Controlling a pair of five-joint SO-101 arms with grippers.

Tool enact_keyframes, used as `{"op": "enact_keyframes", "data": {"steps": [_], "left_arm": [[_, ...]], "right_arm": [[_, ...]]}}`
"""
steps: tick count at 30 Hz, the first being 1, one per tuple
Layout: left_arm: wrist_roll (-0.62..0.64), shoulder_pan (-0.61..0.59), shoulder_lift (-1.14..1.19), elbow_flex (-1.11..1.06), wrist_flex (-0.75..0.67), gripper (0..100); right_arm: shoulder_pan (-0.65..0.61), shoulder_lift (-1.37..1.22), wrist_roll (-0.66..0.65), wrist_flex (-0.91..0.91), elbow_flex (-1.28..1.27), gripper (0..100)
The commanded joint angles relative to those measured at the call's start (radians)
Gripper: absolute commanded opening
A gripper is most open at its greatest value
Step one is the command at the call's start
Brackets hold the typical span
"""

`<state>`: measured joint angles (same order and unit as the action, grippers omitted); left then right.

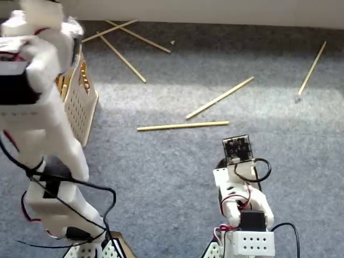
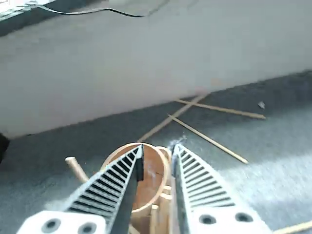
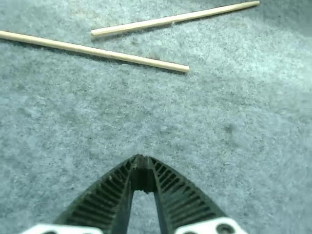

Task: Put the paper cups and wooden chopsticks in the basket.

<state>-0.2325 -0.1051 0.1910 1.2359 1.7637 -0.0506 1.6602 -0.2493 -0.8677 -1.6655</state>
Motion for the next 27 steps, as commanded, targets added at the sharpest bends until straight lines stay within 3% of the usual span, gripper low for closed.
{"op": "enact_keyframes", "data": {"steps": [1,5,12,19,27], "left_arm": [[-0.084,0.16,-0.068,-0.433,-0.005,10],[-0.16,0.269,-0.068,-0.756,-0.103,19],[-0.288,0.346,0.01,-1.129,-0.499,22],[-0.321,0.337,0.295,-1.038,-0.583,23],[-0.321,0.325,0.542,-0.75,-0.493,23]], "right_arm": [[0.073,0.013,0.049,0.021,-0.001,0.9],[0.097,0.013,0.071,0.019,0.015,0.9],[0.099,0.012,0.074,0.016,0.015,0.9],[0.093,0.012,0.068,0.016,0.013,0.9],[0.093,0.012,0.068,0.018,0.013,0.9]]}}
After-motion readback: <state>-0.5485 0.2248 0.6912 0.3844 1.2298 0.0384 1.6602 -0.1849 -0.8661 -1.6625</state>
